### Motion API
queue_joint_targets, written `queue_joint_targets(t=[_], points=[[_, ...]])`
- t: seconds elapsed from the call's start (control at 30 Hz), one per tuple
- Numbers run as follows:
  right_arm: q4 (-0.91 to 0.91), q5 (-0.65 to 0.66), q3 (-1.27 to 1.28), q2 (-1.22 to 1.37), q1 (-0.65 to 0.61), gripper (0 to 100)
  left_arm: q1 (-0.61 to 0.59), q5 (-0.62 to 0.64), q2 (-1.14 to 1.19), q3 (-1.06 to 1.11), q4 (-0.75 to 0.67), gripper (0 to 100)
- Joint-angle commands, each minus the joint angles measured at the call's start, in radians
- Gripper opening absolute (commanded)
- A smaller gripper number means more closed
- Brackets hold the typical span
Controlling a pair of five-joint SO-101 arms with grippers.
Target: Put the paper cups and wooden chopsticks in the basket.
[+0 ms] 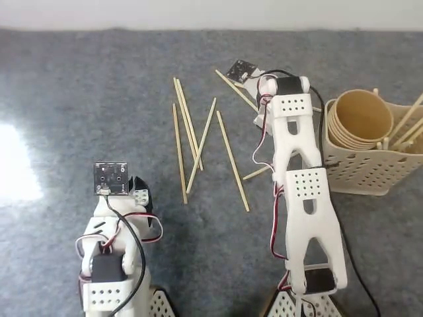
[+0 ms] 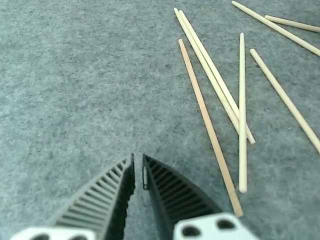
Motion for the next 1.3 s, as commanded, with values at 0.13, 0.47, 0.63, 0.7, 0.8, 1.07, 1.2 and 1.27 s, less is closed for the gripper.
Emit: queue_joint_targets(t=[0.13,0.47,0.63,0.7,0.8,1.07,1.2,1.27], points=[[-0.05,0.02,-0.034,0.001,0.028,0.0,-0.002,-0.011,-0.012,-0.005,-0.02,2],[0.062,0.015,-0.15,-0.09,0.024,0.7,0.0,-0.009,-0.012,-0.005,-0.021,2],[0.128,0.0,-0.141,-0.246,0.027,0.7,0.0,-0.009,-0.012,-0.005,-0.021,2],[0.13,-0.046,-0.141,-0.312,0.038,0.7,0.0,-0.009,-0.012,-0.005,-0.021,2],[0.13,-0.084,-0.141,-0.42,0.045,0.6,0.0,-0.009,-0.012,-0.005,-0.021,2],[0.134,-0.23,-0.135,-0.748,0.077,0.6,0.0,-0.009,-0.012,-0.005,-0.021,2],[0.134,-0.253,-0.135,-0.883,0.113,0.6,0.0,-0.009,-0.012,-0.005,-0.021,2],[0.134,-0.253,-0.135,-0.944,0.145,0.6,0.0,-0.009,-0.012,-0.005,-0.021,2]])
